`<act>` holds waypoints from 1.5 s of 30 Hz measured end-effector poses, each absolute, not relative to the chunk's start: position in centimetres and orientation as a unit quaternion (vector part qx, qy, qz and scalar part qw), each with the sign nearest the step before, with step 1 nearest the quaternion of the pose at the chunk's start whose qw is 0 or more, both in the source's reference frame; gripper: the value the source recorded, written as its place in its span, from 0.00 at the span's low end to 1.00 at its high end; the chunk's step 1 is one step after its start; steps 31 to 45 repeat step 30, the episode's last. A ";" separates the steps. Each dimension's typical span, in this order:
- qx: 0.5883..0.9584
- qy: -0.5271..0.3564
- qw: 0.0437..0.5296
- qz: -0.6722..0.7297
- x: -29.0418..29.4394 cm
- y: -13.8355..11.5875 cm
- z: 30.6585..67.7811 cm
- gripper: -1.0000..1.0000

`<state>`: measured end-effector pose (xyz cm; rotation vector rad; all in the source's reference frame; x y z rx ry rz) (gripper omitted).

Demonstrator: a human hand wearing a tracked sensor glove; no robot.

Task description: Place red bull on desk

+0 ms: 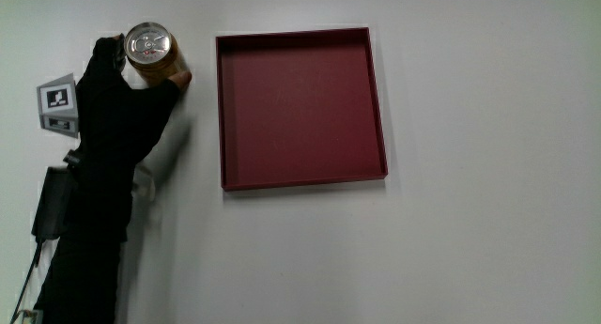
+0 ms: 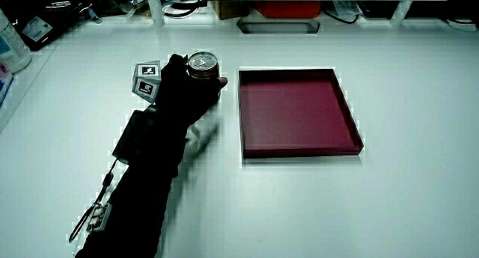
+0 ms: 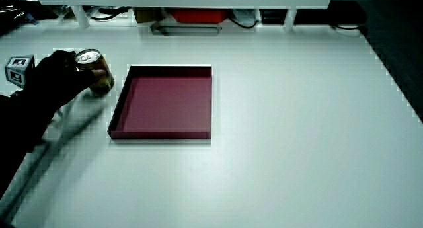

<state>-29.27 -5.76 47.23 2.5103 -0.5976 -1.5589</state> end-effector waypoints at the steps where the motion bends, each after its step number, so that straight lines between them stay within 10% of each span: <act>1: 0.830 -0.203 0.063 -0.515 -29.1 -5.3 46.7 0.02; 26: 0.838 -0.118 0.058 -0.530 -28.5 3.6 44.0 0.00; 45: 0.833 -0.122 0.063 -0.536 -28.5 4.0 44.3 0.00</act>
